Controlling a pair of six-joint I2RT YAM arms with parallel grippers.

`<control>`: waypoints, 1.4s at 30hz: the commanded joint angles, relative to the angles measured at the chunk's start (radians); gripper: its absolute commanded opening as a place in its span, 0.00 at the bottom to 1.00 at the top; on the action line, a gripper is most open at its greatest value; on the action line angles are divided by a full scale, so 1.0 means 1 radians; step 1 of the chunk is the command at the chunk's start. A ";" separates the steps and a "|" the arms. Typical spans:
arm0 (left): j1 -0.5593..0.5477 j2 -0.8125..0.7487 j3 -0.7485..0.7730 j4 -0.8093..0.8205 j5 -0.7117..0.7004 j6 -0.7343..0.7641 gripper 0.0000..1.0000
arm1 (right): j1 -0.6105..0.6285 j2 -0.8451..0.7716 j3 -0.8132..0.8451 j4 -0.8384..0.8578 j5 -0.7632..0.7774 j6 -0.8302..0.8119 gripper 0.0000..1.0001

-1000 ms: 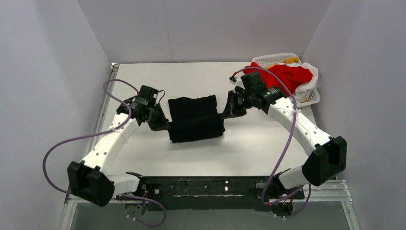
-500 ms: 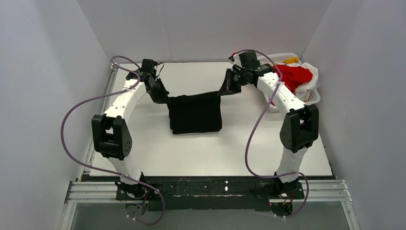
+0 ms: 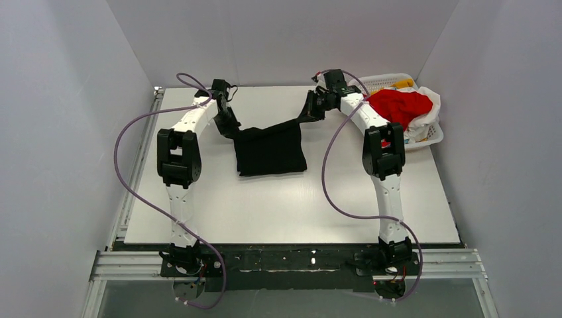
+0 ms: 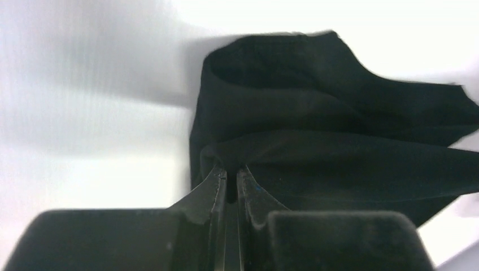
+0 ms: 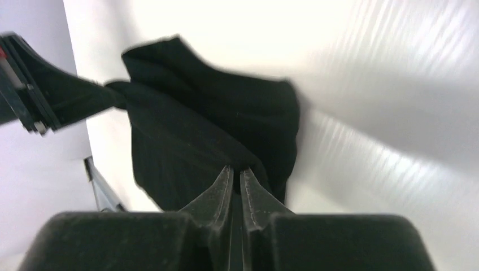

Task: Fold and stack the t-shirts
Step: Fold the long partially folded tshirt into a neat square, then put the neatly folded tshirt into the corner of the board with the left arm

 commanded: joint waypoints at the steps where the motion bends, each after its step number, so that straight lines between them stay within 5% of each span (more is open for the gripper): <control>1: 0.023 0.026 0.063 -0.119 -0.138 0.025 0.28 | -0.018 0.129 0.246 0.044 0.008 -0.031 0.22; 3: 0.025 0.052 0.118 -0.178 -0.155 0.024 0.92 | -0.018 0.166 0.292 0.050 0.002 -0.014 0.39; 4: 0.026 0.054 0.144 -0.202 -0.157 0.026 0.98 | -0.018 0.174 0.308 0.045 0.008 -0.002 0.50; 6: 0.026 0.036 0.146 -0.218 -0.152 0.027 0.98 | -0.018 0.158 0.315 0.046 0.021 0.001 0.69; 8: 0.026 -0.013 0.129 -0.212 -0.137 0.023 0.98 | -0.018 0.109 0.298 0.048 0.056 0.007 0.77; 12: 0.026 -0.125 0.034 -0.173 -0.065 0.012 0.98 | -0.017 -0.007 0.189 0.052 0.075 0.020 0.81; 17: 0.026 -0.179 -0.125 0.044 0.301 -0.029 0.98 | 0.008 -0.146 -0.055 0.200 -0.085 0.068 0.83; 20: 0.016 -0.125 -0.118 0.068 0.399 -0.054 0.98 | 0.033 -0.147 -0.084 0.208 -0.123 0.083 0.84; 29: 0.015 0.050 0.017 0.079 0.289 -0.049 0.98 | 0.057 0.049 0.089 0.193 -0.104 0.134 0.86; 36: 0.024 0.251 0.233 -0.088 0.141 -0.064 0.98 | 0.056 0.303 0.327 0.178 0.005 0.263 0.87; 42: 0.025 0.230 0.105 -0.125 0.124 -0.054 0.98 | 0.060 0.337 0.284 0.178 -0.038 0.302 0.89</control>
